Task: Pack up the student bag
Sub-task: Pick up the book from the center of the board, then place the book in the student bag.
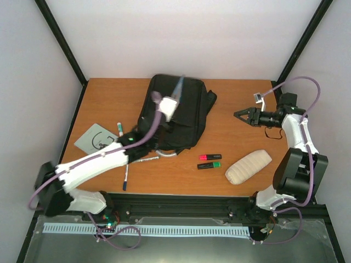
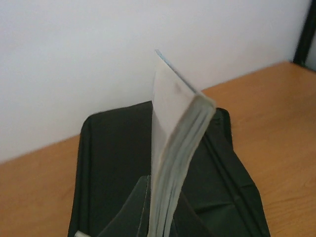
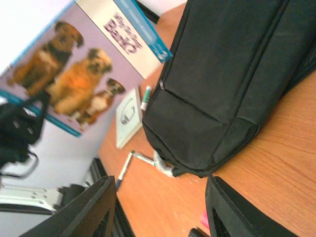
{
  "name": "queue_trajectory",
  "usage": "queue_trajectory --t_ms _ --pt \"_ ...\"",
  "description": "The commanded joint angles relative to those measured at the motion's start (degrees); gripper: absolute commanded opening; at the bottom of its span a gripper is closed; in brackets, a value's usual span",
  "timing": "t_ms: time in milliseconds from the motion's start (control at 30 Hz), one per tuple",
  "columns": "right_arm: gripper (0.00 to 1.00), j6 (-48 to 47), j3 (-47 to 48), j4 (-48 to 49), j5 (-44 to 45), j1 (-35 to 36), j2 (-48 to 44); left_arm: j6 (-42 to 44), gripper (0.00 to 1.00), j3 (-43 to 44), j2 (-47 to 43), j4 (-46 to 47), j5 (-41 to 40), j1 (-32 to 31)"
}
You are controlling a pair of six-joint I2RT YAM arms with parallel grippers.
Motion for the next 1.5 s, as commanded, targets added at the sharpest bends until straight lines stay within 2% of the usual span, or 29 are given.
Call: queue_trajectory --t_ms 0,167,367,467,600,733,1000,1233,1400,1467 --pt "0.51 -8.73 2.30 -3.47 11.95 4.78 -3.02 -24.92 0.01 -6.30 -11.54 -9.06 16.30 7.96" --pt "0.49 -9.61 1.28 3.87 29.86 15.90 -7.64 -37.45 0.01 -10.31 -20.11 -13.54 23.27 14.09" --pt "0.47 -14.27 3.56 8.54 42.87 29.69 -6.31 -46.97 0.01 -12.11 -26.80 -16.26 28.95 20.97" --pt "0.47 -18.03 5.70 8.91 46.98 36.78 -3.20 -48.79 0.01 -11.22 -29.25 -19.61 27.12 22.32" --pt "0.44 -21.00 9.03 10.01 53.76 45.17 3.02 -50.84 0.01 -9.95 -31.58 -25.51 20.78 22.74" --pt "0.43 -23.21 12.92 9.23 56.10 50.54 9.59 -51.41 0.01 -10.07 -33.58 -30.03 14.93 22.74" --pt "0.50 -24.59 21.53 4.85 53.95 54.08 23.10 -50.97 0.01 -10.00 -35.76 -32.97 10.67 22.83" --pt "0.58 -26.00 23.80 0.97 50.58 54.89 28.15 -50.79 0.01 -10.26 -35.35 -32.52 11.67 22.83" --pt "0.65 -26.59 22.45 -0.42 52.99 54.92 30.09 -50.66 0.01 -9.95 -34.86 -31.79 12.40 22.83" --pt "0.64 -25.08 21.31 0.89 55.89 54.87 30.07 -50.68 0.01 -10.05 -34.77 -31.60 12.38 22.83"
